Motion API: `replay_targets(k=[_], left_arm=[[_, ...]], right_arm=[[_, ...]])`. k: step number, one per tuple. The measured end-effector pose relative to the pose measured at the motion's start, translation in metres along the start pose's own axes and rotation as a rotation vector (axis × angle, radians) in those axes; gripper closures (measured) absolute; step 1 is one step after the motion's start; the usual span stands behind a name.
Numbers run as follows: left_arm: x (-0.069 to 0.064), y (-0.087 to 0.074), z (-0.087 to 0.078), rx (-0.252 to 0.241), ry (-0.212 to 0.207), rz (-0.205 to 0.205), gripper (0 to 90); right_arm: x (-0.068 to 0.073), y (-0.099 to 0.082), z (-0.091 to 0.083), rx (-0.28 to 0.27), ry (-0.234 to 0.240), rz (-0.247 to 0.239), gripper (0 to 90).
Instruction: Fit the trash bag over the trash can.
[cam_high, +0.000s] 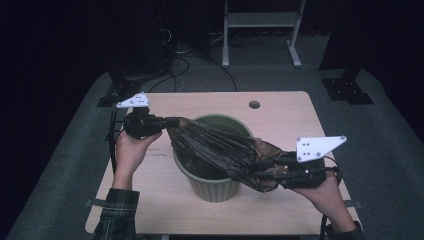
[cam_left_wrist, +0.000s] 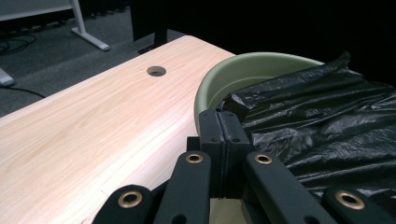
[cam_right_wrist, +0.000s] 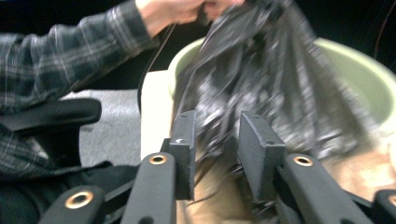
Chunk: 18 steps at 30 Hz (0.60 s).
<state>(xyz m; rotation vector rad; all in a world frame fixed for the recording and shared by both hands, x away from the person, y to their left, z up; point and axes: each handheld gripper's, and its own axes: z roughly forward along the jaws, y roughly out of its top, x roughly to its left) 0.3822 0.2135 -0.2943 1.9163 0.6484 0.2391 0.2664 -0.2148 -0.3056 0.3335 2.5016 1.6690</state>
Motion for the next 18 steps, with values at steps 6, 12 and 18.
replay_targets(k=[6,12,18], left_arm=[[0.0,0.0,-0.001,-0.004,-0.001,-0.002,89.6],[0.0,-0.001,0.0,-0.004,0.0,0.0,89.4],[0.004,-0.005,-0.005,-0.005,0.031,-0.005,89.5]], right_arm=[[-0.024,0.011,-0.013,-0.04,-0.117,0.018,65.0],[-0.064,0.0,-0.001,-0.01,-0.186,0.108,61.6],[-0.087,-0.007,0.017,0.042,-0.147,0.146,86.3]])
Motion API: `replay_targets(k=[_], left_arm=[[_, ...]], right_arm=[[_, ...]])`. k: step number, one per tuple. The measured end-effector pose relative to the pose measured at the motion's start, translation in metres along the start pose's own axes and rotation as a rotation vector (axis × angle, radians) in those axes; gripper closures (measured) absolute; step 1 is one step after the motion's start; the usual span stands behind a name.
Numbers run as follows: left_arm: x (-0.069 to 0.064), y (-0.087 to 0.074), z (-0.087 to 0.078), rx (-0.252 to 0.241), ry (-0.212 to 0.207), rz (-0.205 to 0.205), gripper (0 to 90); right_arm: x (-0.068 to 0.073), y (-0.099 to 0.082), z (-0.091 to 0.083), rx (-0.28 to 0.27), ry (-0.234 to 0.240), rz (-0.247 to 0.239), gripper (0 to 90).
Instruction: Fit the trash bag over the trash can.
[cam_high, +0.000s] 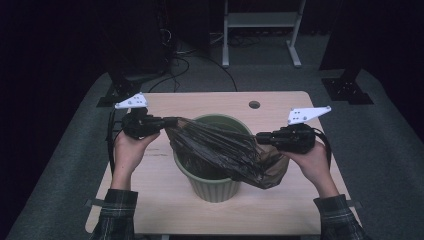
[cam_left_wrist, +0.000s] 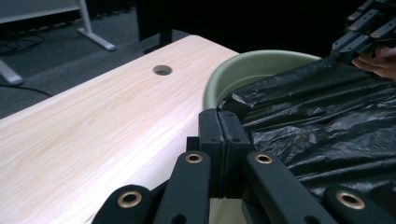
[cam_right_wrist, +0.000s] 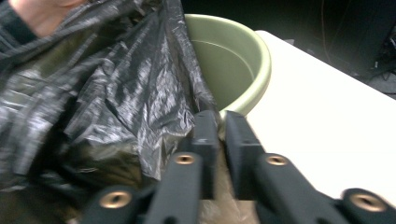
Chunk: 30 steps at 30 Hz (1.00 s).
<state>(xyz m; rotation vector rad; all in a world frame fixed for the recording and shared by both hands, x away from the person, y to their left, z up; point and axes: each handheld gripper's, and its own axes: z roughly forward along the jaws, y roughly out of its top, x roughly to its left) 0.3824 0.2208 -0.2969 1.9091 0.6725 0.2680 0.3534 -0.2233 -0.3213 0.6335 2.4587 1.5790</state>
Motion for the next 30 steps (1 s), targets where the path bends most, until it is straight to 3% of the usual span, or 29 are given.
replay_targets(k=[5,10,14,27,30], left_arm=[[0.009,-0.01,-0.005,-0.014,0.033,-0.035,89.6],[0.015,-0.019,-0.003,0.003,0.07,-0.051,89.6],[0.02,-0.027,0.002,0.025,0.077,-0.067,89.8],[0.025,-0.043,0.015,0.091,0.097,-0.093,89.8],[0.026,-0.049,0.018,0.135,0.118,-0.095,89.8]], right_arm=[[-0.009,0.007,0.013,-0.023,-0.068,0.011,90.0],[-0.023,0.013,0.03,-0.013,-0.143,0.027,90.0],[-0.031,0.014,0.039,-0.015,-0.17,0.044,90.0],[-0.04,0.01,0.067,0.029,-0.18,0.076,90.0],[-0.04,0.005,0.07,0.054,-0.184,0.078,90.0]])
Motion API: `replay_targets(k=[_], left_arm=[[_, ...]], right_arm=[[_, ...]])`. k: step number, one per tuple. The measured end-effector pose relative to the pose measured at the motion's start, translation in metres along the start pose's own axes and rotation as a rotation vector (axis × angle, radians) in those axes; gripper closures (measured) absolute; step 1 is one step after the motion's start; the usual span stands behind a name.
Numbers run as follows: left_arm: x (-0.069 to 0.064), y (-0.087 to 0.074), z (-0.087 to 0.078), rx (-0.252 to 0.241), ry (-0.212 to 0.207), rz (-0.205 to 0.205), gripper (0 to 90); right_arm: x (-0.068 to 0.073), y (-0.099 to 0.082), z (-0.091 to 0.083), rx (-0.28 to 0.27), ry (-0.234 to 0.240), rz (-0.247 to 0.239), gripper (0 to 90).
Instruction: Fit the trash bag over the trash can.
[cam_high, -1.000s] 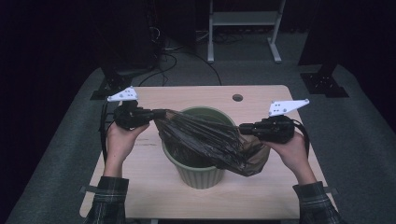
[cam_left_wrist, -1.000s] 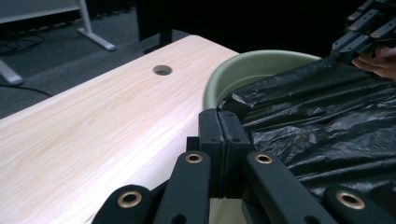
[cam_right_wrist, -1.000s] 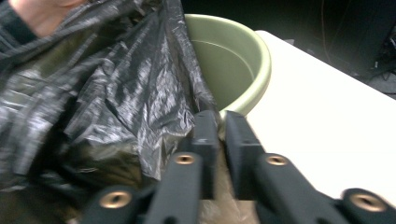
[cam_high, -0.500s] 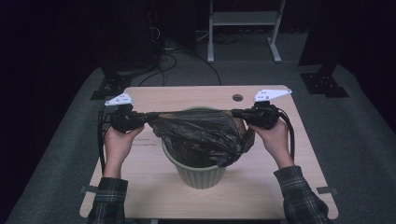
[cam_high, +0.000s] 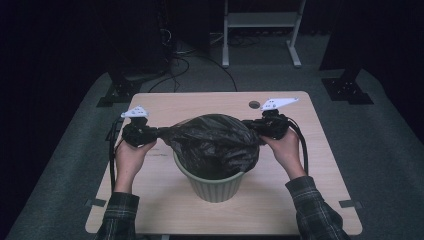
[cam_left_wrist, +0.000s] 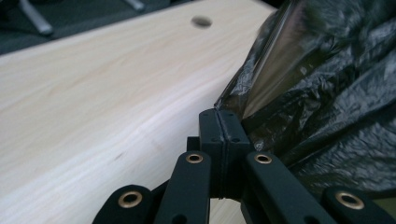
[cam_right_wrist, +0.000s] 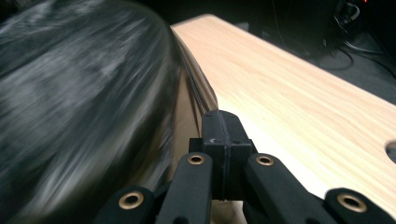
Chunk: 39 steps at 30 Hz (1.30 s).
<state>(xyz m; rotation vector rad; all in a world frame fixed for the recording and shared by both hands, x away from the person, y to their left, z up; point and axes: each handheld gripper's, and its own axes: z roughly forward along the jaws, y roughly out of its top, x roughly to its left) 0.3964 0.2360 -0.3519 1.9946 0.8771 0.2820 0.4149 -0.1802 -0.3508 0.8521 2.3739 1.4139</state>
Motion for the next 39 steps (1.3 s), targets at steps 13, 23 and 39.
replay_targets(k=[13,23,39], left_arm=[[0.004,-0.012,0.004,0.001,-0.026,-0.017,89.7],[0.001,-0.01,0.004,-0.002,-0.042,-0.011,89.7],[0.0,-0.005,0.0,-0.019,-0.07,-0.011,89.6]], right_arm=[[-0.01,-0.008,-0.036,-0.055,-0.071,0.015,76.8],[0.006,0.009,-0.09,-0.138,-0.035,-0.034,70.6],[0.036,0.034,-0.077,-0.13,0.204,-0.096,55.7]])
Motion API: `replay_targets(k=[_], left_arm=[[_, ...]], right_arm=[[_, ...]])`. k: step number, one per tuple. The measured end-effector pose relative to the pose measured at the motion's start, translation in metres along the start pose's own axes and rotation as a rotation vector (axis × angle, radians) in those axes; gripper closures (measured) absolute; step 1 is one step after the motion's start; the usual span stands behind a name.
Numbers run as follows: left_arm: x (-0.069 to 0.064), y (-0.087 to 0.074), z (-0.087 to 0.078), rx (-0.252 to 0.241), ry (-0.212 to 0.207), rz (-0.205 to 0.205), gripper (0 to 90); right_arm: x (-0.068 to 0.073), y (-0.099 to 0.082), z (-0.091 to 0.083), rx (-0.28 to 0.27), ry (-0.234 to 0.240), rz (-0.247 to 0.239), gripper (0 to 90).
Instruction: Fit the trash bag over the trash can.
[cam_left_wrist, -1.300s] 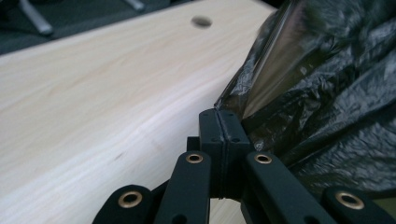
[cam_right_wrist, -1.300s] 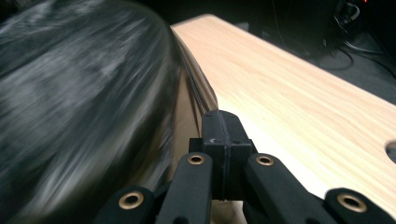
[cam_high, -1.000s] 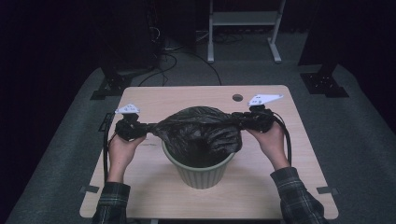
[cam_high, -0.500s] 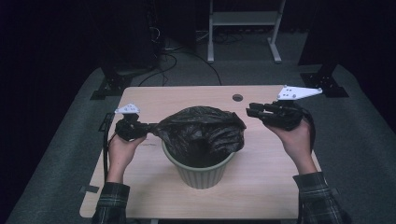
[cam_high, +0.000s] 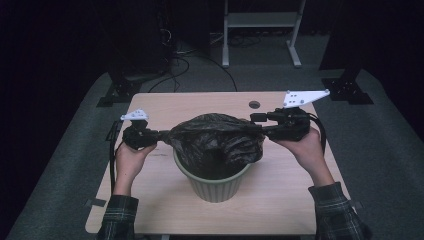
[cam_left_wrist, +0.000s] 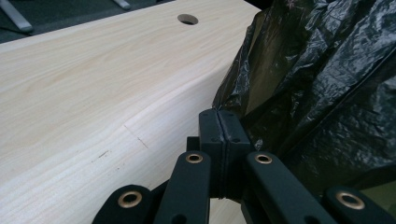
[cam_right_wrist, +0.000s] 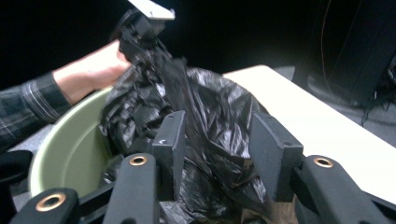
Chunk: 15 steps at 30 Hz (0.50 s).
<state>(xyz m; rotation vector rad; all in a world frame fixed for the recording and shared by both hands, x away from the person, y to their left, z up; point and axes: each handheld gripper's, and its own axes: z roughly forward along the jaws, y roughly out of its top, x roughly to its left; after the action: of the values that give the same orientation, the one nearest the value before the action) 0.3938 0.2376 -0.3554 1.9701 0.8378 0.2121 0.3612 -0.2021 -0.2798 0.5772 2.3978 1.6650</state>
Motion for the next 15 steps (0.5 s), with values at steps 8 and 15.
replay_targets(k=[8,15], left_arm=[[-0.002,0.0,0.001,0.009,0.0,0.003,89.7],[-0.003,0.0,0.002,0.001,-0.009,0.0,89.7]], right_arm=[[0.01,-0.016,0.001,0.065,0.07,-0.008,90.0],[0.051,-0.041,-0.01,0.069,0.175,-0.04,90.0]])
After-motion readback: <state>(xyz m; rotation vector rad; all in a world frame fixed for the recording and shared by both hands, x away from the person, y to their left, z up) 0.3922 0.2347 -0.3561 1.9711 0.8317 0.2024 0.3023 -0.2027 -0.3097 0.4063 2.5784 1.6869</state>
